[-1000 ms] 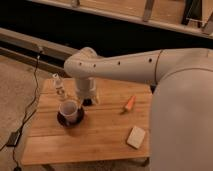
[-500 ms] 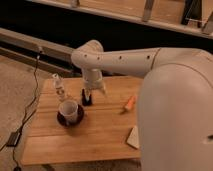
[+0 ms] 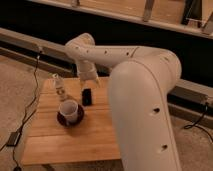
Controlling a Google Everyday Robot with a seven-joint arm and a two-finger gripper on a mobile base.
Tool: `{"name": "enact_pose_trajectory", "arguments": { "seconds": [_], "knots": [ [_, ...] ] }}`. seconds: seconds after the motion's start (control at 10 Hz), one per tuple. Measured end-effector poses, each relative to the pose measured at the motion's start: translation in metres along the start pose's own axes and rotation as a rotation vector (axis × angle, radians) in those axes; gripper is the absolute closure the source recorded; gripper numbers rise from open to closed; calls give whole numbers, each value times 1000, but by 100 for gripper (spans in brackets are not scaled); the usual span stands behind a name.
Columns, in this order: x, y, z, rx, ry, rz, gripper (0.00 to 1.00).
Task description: Move the arm in a circular motion
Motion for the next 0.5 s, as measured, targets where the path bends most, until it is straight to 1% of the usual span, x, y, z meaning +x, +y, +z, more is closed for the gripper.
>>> {"name": "enact_pose_trajectory", "arguments": {
  "seconds": [0.1,0.3,0.4,0.5],
  "knots": [
    [-5,15,0,-2,5,-24,35],
    [-2,52,-2,-15,21,-82,35],
    [5,68,-2,-24,32,-107,35],
    [21,91,-4,-39,52,-149,35]
  ]
}}
